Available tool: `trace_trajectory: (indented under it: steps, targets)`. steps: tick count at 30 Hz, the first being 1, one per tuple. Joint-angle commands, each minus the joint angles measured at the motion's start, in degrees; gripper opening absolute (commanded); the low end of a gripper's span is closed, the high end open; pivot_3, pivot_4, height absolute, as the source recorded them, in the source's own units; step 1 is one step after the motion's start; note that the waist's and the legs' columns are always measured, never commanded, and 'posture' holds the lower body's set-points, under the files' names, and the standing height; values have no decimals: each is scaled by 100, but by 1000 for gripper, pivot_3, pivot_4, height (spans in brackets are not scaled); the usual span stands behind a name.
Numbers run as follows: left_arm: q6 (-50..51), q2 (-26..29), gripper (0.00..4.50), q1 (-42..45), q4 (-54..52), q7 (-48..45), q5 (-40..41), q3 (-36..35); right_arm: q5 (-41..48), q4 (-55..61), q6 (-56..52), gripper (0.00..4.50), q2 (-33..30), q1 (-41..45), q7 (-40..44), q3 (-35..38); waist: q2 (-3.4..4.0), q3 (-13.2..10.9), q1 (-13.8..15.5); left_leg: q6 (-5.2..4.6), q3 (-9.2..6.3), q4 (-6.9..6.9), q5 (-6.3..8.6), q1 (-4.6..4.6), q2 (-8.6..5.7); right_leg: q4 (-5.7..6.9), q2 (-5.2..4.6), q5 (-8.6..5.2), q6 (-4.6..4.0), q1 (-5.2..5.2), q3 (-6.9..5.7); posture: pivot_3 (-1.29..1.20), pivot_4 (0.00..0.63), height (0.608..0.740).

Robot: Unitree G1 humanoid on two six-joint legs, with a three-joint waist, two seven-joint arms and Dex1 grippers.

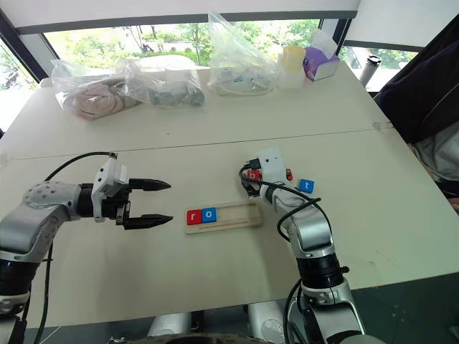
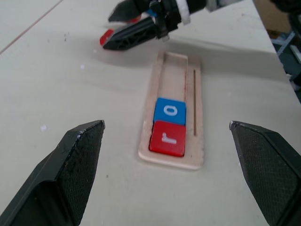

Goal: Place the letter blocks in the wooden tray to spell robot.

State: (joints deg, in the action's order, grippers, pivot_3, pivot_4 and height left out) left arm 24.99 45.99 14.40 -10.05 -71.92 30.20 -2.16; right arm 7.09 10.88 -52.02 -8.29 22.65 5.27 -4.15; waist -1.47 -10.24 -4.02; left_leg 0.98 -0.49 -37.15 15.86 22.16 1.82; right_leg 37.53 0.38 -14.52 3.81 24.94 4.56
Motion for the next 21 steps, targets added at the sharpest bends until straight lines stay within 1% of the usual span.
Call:
trace_trajectory:
  steps: [1,9,12,14,17,21]
  targets:
    - [167,36,4459,168,-247,83,239,-194,-3,-8,85,4500,138,49,-23,16,0,0,3,0,-3,0,0,2,1,0,2,0,0,2,-1,0,150,740]
    - [216,-42,4459,236,-367,348,217,-116,-36,-71,-73,4500,257,-58,-58,-98,-1,1,1,0,-3,-2,0,2,0,0,3,0,0,1,-1,0,150,740]
    - [271,-79,4500,237,-445,443,231,-73,-27,-39,-138,3681,281,-104,-63,-75,-2,1,0,0,-3,-3,0,2,0,0,4,0,0,0,-1,0,150,740]
    - [286,-110,4500,252,-444,488,231,-70,-54,-13,-173,2749,298,-115,-67,-108,-2,2,-4,1,-3,-2,0,2,0,0,4,0,-1,0,-1,0,150,740]
    - [324,-159,4500,291,-449,545,217,-33,-70,55,-241,1217,271,-134,-26,-96,-2,2,-6,0,-4,-2,0,1,0,1,5,1,-1,1,-1,0,150,740]
    - [322,-220,4500,352,-421,577,200,41,-80,427,-470,1195,125,-195,17,-45,-2,2,4,1,-4,-2,0,1,0,1,5,0,-1,0,-1,0,150,740]
